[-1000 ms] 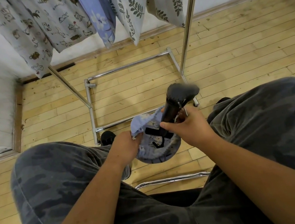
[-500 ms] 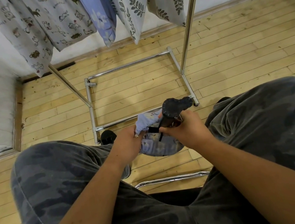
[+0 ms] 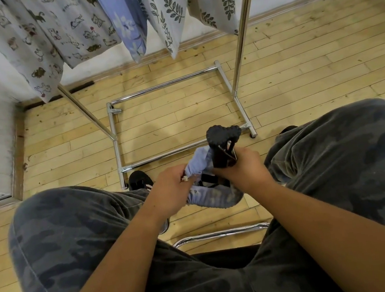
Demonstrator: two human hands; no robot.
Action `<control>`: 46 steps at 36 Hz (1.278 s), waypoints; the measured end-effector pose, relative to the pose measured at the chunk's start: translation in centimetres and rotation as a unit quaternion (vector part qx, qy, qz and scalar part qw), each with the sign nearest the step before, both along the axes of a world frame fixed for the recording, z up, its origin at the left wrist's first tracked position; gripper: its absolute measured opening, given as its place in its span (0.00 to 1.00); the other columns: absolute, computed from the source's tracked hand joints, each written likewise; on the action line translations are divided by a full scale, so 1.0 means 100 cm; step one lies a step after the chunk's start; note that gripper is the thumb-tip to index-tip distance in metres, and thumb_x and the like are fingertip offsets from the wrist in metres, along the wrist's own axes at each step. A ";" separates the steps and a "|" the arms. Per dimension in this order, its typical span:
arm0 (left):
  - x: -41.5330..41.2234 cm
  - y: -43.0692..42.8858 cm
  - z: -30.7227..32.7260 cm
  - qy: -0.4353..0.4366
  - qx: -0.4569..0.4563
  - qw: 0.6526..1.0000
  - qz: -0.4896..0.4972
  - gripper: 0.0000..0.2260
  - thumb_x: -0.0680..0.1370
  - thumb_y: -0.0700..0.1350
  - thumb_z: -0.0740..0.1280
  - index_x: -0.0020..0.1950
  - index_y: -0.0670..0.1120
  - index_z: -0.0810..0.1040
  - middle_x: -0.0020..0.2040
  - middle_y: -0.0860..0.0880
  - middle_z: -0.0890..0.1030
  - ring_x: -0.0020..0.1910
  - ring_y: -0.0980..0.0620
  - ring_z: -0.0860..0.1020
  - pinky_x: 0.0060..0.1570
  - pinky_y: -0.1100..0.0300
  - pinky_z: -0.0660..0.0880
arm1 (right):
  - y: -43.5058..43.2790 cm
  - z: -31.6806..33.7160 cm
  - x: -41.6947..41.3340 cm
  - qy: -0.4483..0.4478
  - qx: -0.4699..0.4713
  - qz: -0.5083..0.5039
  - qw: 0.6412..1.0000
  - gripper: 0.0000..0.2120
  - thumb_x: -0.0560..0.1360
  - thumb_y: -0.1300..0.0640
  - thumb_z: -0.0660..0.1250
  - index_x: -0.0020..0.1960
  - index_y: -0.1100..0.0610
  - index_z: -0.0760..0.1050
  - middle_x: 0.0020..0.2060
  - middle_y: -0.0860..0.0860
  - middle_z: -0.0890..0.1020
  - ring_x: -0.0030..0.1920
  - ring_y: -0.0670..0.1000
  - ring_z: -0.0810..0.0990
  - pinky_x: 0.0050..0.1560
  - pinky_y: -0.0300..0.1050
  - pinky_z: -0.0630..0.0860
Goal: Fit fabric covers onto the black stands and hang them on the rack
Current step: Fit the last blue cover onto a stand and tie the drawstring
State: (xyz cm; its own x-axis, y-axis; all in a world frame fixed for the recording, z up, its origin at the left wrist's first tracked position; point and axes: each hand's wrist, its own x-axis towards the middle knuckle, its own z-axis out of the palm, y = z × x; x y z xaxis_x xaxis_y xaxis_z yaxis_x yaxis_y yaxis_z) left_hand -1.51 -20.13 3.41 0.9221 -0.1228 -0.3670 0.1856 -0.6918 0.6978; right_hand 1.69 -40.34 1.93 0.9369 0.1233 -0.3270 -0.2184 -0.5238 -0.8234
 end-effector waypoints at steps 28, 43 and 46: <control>0.006 0.004 0.012 0.039 -0.050 0.989 0.136 0.20 0.84 0.58 0.60 0.39 0.49 0.79 0.28 0.54 0.74 0.26 0.56 0.69 0.33 0.60 0.69 | -0.001 -0.009 -0.003 -0.060 -0.141 0.093 0.984 0.11 0.79 0.59 0.66 0.57 0.47 0.79 0.36 0.43 0.78 0.36 0.43 0.77 0.34 0.30 0.69; 0.004 0.009 0.000 0.131 -0.076 0.966 0.208 0.13 0.80 0.54 0.68 0.47 0.44 0.76 0.35 0.50 0.70 0.33 0.52 0.71 0.35 0.59 0.75 | -0.003 -0.009 -0.003 -0.051 -0.149 0.079 0.984 0.15 0.81 0.61 0.63 0.64 0.49 0.79 0.41 0.49 0.81 0.40 0.53 0.79 0.34 0.41 0.70; 0.002 0.009 -0.006 0.145 0.062 0.981 0.116 0.13 0.78 0.57 0.70 0.56 0.50 0.75 0.46 0.54 0.77 0.40 0.57 0.76 0.38 0.61 0.71 | -0.003 -0.009 -0.002 -0.048 -0.151 0.065 0.985 0.14 0.82 0.61 0.62 0.62 0.49 0.78 0.39 0.48 0.79 0.36 0.49 0.77 0.32 0.39 0.70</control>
